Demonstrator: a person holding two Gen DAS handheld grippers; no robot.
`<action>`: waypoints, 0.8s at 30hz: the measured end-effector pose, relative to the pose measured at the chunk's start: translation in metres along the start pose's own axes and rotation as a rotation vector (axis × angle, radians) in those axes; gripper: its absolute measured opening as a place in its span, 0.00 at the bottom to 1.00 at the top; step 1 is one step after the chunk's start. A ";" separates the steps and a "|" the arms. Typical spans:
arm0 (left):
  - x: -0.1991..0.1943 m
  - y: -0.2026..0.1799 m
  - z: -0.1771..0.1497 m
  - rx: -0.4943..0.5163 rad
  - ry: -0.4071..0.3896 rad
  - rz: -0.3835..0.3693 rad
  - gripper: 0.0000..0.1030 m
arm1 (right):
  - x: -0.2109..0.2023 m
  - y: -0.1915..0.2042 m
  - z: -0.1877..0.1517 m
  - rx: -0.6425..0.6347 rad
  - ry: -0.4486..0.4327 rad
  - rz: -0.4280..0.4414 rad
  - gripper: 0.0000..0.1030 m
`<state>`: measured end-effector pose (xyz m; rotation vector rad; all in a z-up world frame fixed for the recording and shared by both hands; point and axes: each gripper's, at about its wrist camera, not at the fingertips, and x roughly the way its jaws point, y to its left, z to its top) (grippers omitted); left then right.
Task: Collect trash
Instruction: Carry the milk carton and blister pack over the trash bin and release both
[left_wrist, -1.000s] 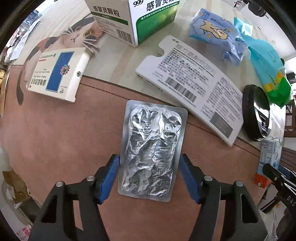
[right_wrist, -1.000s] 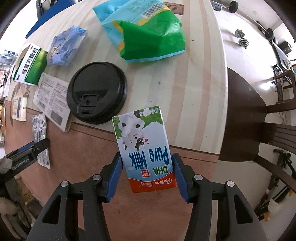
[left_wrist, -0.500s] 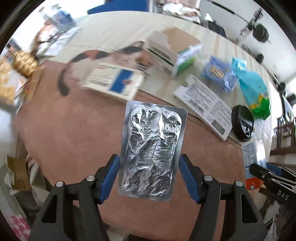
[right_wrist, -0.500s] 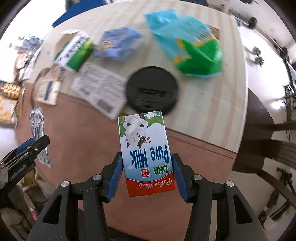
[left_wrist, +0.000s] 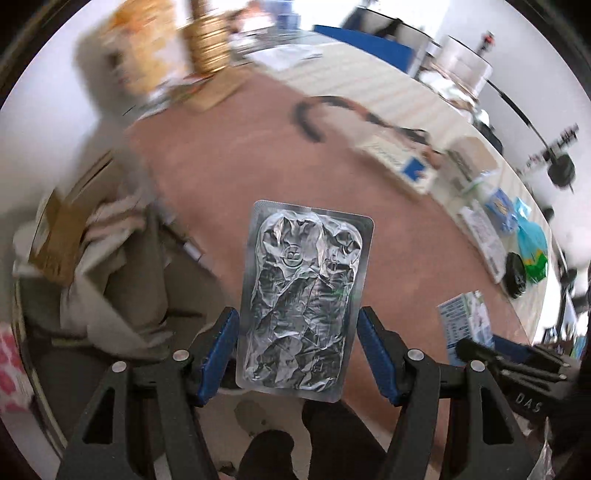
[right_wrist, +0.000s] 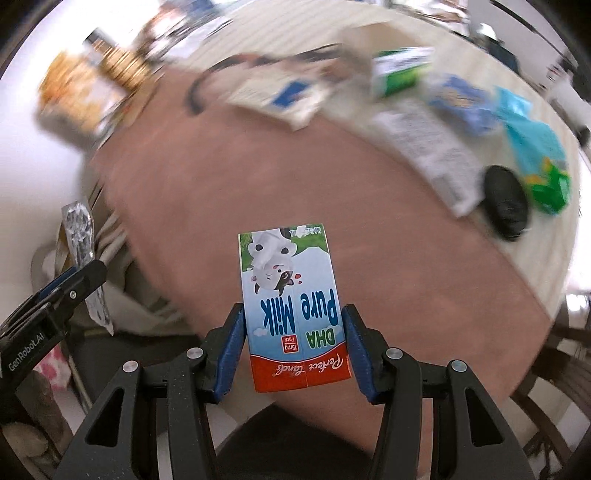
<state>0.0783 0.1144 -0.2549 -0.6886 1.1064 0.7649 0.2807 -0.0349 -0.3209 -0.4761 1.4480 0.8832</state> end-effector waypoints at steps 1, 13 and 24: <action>0.000 0.014 -0.006 -0.019 0.001 0.001 0.61 | 0.006 0.018 -0.009 -0.023 0.009 0.003 0.52; 0.137 0.222 -0.116 -0.371 0.232 -0.103 0.61 | 0.197 0.156 -0.102 -0.152 0.204 0.015 0.52; 0.329 0.297 -0.173 -0.564 0.394 -0.266 0.97 | 0.422 0.172 -0.113 -0.208 0.325 0.032 0.74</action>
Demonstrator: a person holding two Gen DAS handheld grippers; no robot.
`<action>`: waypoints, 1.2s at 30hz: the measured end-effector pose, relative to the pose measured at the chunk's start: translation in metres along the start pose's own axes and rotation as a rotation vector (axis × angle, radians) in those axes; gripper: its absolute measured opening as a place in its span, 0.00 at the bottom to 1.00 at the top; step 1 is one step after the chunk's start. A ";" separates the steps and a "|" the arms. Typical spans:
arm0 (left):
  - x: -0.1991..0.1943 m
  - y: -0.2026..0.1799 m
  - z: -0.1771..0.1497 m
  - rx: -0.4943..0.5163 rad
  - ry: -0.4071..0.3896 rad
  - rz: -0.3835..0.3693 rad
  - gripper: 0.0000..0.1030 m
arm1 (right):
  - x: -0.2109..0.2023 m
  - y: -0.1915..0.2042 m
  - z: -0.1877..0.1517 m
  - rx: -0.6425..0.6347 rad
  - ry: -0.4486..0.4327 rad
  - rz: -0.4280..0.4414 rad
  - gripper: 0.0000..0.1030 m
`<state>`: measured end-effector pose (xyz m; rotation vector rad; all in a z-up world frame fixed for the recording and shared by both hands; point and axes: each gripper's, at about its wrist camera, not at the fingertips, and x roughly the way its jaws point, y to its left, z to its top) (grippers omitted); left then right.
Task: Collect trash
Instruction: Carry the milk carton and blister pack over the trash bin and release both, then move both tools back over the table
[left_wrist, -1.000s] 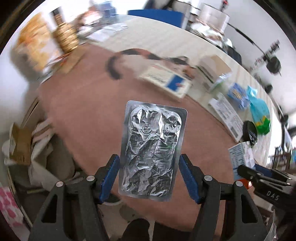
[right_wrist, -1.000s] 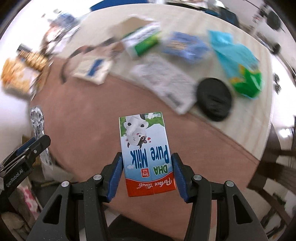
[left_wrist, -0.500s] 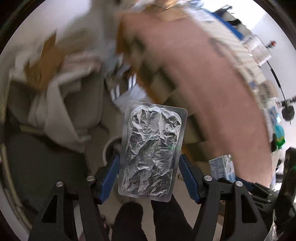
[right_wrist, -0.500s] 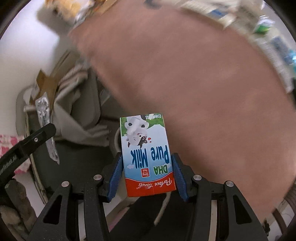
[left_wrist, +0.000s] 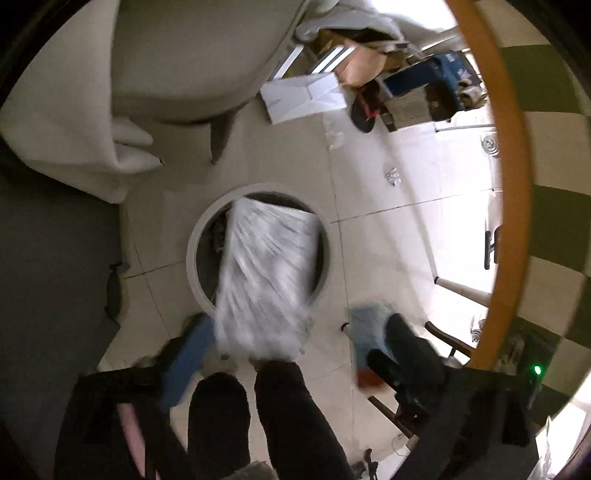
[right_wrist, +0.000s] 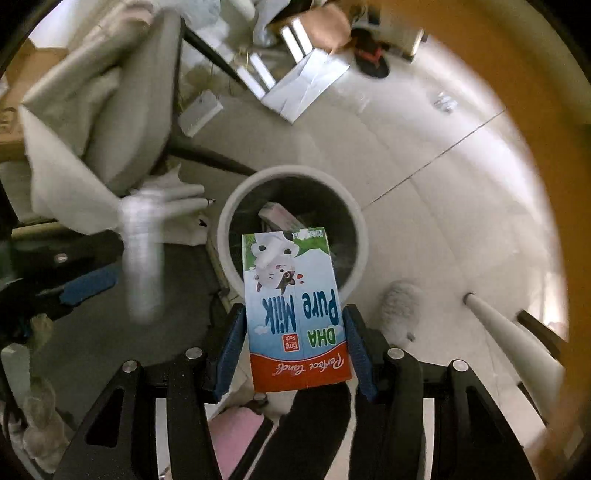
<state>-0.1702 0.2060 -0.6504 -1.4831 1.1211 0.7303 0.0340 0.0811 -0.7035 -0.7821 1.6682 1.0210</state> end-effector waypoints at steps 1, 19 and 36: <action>0.011 0.006 0.002 -0.005 0.007 0.018 0.97 | 0.013 0.001 0.003 -0.002 0.006 0.002 0.85; -0.045 0.011 -0.059 0.102 -0.180 0.472 0.97 | -0.028 0.018 -0.020 -0.083 -0.035 -0.219 0.99; -0.226 -0.072 -0.155 0.157 -0.285 0.449 0.97 | -0.252 0.076 -0.103 -0.114 -0.173 -0.121 0.99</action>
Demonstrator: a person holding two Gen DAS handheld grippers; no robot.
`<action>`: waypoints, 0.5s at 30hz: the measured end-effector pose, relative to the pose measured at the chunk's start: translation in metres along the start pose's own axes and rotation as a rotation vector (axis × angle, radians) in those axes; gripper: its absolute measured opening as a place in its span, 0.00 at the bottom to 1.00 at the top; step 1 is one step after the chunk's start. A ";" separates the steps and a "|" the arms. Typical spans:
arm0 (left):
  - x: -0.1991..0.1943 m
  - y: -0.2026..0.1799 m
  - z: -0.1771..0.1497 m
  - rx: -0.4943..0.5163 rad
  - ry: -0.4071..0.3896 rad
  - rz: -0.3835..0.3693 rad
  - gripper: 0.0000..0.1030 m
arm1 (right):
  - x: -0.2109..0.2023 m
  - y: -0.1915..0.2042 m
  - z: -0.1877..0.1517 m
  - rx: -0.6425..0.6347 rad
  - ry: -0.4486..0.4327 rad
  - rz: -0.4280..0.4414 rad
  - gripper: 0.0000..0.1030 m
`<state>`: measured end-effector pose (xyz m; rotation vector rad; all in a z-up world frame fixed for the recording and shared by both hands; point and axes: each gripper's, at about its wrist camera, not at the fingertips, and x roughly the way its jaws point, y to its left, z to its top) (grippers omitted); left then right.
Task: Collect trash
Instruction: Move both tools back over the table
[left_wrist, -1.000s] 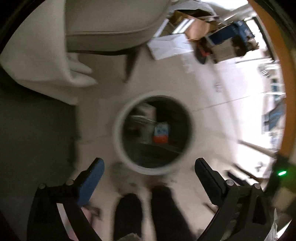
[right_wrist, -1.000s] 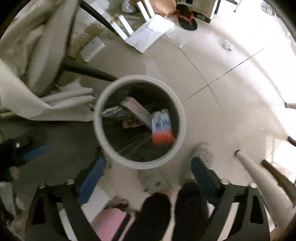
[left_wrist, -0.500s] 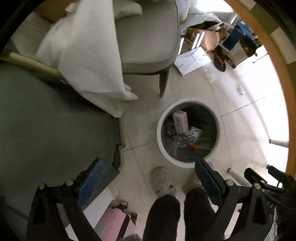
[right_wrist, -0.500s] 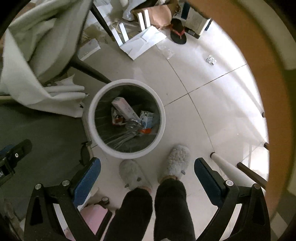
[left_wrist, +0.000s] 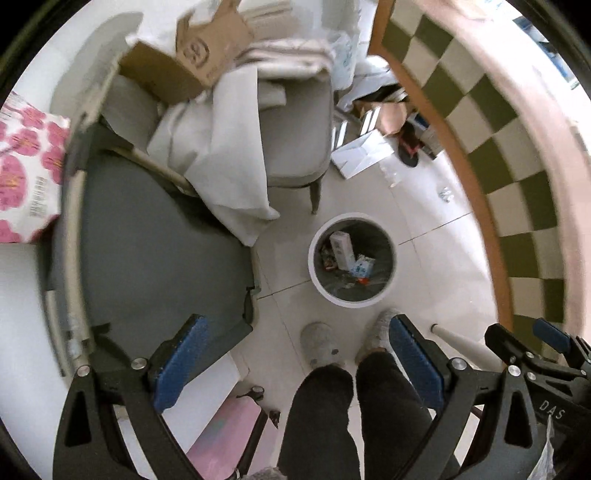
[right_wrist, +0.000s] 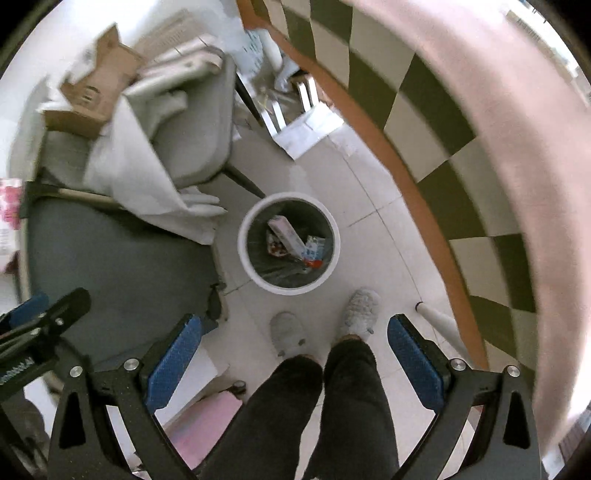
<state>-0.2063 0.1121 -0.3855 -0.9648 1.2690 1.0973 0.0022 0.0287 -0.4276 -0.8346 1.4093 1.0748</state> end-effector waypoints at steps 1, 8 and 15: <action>-0.008 -0.002 -0.001 0.004 -0.006 0.001 0.97 | -0.013 0.003 -0.002 0.001 -0.011 0.010 0.99; -0.088 -0.034 0.006 0.065 -0.108 0.039 0.97 | -0.107 -0.020 -0.006 0.069 -0.103 0.089 0.99; -0.142 -0.130 0.052 0.147 -0.197 -0.006 0.97 | -0.179 -0.110 0.020 0.215 -0.184 0.078 0.99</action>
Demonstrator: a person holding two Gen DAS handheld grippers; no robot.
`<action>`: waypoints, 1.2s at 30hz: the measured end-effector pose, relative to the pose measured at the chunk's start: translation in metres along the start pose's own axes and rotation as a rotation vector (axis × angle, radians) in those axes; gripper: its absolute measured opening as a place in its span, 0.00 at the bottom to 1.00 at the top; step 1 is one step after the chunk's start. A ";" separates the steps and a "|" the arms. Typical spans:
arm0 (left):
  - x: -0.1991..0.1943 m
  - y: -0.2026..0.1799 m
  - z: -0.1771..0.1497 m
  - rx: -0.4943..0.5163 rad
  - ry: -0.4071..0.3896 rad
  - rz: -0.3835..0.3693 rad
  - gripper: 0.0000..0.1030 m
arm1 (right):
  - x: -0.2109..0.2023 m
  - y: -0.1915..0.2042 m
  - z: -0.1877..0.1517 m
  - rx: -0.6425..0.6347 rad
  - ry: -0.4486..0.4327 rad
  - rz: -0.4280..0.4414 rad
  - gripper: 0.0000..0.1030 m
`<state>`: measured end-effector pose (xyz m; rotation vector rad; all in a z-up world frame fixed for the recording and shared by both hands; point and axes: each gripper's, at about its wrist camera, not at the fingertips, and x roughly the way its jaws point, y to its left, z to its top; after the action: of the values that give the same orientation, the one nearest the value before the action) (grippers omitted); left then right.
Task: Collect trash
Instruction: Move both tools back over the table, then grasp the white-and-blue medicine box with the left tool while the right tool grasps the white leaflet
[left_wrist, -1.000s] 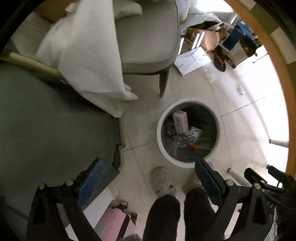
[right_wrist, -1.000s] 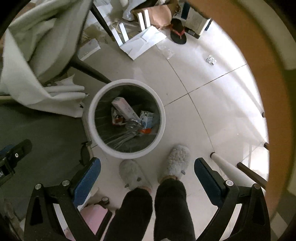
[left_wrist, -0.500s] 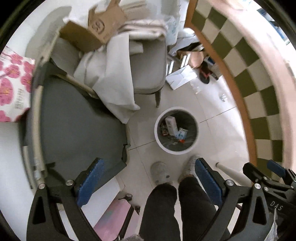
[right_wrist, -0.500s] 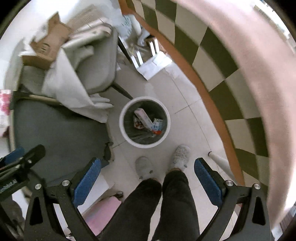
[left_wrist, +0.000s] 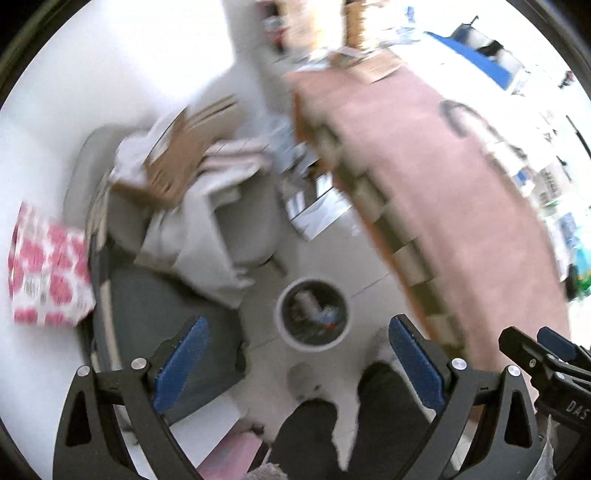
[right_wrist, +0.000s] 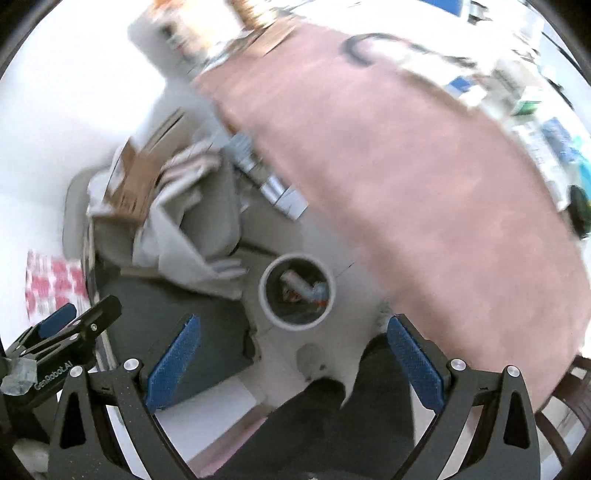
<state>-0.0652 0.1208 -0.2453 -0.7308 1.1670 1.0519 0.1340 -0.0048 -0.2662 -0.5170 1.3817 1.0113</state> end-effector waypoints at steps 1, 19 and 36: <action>-0.002 -0.024 0.015 0.024 -0.012 -0.002 0.97 | -0.007 -0.015 0.008 0.020 -0.009 -0.011 0.99; 0.153 -0.346 0.222 -0.047 0.332 -0.221 0.97 | 0.080 -0.244 0.159 0.095 0.282 -0.268 0.99; 0.199 -0.374 0.240 0.077 0.323 -0.096 0.82 | 0.101 -0.249 0.179 0.147 0.287 -0.209 0.89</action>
<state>0.3795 0.2515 -0.3942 -0.9088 1.4246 0.8230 0.4267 0.0424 -0.3938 -0.7005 1.6043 0.6781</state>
